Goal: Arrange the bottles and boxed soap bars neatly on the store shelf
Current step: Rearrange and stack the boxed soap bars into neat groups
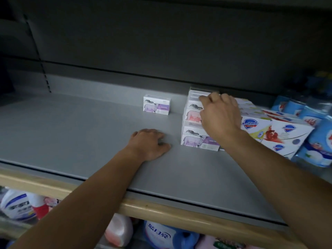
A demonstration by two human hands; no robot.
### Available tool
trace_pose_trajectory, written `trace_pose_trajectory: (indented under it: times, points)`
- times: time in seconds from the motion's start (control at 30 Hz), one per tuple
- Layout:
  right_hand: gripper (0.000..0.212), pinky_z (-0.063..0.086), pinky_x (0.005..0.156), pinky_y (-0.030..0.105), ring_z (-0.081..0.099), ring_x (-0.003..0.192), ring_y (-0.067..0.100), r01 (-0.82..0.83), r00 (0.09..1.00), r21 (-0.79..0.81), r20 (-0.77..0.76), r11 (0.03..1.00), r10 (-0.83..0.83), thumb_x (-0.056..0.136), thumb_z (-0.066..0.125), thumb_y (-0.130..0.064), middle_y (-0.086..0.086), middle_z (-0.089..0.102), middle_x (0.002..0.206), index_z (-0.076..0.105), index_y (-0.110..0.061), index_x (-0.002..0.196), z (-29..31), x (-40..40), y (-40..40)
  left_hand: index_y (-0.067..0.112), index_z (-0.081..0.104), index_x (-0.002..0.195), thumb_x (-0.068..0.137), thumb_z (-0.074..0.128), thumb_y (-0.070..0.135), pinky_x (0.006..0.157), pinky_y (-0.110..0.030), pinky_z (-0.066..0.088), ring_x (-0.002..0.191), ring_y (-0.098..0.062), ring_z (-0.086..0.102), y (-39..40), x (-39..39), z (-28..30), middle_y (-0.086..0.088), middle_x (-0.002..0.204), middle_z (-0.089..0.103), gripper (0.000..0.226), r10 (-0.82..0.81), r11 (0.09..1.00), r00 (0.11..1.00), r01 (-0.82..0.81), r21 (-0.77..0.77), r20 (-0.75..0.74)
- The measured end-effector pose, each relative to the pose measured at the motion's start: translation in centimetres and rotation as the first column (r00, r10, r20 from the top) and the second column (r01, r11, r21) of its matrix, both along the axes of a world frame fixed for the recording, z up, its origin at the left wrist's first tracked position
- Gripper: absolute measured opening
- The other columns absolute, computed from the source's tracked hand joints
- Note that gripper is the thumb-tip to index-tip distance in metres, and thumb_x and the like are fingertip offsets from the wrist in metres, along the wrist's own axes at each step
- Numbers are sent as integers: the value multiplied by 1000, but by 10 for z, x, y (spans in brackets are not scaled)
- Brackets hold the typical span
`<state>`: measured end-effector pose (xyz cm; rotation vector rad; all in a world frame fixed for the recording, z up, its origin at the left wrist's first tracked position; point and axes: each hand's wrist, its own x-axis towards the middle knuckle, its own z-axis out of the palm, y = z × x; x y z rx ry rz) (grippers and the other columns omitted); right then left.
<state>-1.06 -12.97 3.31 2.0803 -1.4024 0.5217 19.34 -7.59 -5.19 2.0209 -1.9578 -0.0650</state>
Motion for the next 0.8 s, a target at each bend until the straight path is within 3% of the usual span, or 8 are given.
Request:
trace_pose_trajectory:
  times: [0.17, 0.27, 0.4, 0.53, 0.67, 0.8]
  points:
    - [65, 17, 117, 47, 35, 133, 34, -41, 988, 10, 149, 999, 39, 93, 43, -47, 9, 43, 145, 34, -14, 149, -32, 10, 12, 34, 52, 135, 81, 48, 67, 115, -38, 28, 137, -16, 39, 1, 1, 2, 9, 145, 48, 63, -2, 1000, 999, 2, -8, -39]
    - [70, 9, 120, 48, 30, 140, 35, -38, 973, -47, 228, 998, 48, 90, 46, -49, 10, 41, 148, 35, -13, 149, -45, 14, 12, 33, 57, 130, 80, 54, 66, 110, -35, 36, 128, -17, 49, 2, 3, 6, 8, 136, 56, 60, 15, 1000, 986, -15, -2, -168]
    - [66, 10, 120, 49, 34, 139, 36, -47, 950, -127, 300, 991, 83, 88, 48, -45, 12, 46, 143, 42, -12, 145, -50, 19, 8, 27, 62, 124, 86, 64, 47, 100, -29, 42, 118, -21, 57, -12, 15, 20, 1, 130, 62, 44, 47, 991, 969, -75, -107, -244]
    - [63, 14, 120, 49, 37, 137, 36, -76, 929, -174, 345, 982, 134, 87, 50, -43, 11, 50, 141, 47, -12, 142, -52, 19, 6, 21, 63, 124, 87, 65, 39, 94, -26, 42, 114, -24, 60, -50, 27, 39, -2, 127, 64, 41, 97, 959, 951, -168, -227, -292]
    - [62, 14, 120, 48, 36, 138, 33, -91, 918, -158, 370, 983, 144, 88, 48, -44, 8, 49, 142, 47, -15, 142, -51, 17, 5, 17, 59, 130, 88, 64, 37, 96, -32, 42, 118, -32, 55, -98, 35, 44, -13, 130, 60, 47, 125, 940, 963, -192, -281, -237]
    - [60, 13, 121, 46, 36, 138, 32, -102, 898, -157, 411, 982, 159, 88, 47, -42, 7, 50, 141, 49, -15, 141, -51, 17, 4, 15, 54, 135, 88, 61, 33, 104, -40, 41, 122, -36, 50, -144, 40, 40, -16, 136, 53, 51, 148, 957, 980, -176, -231, -133]
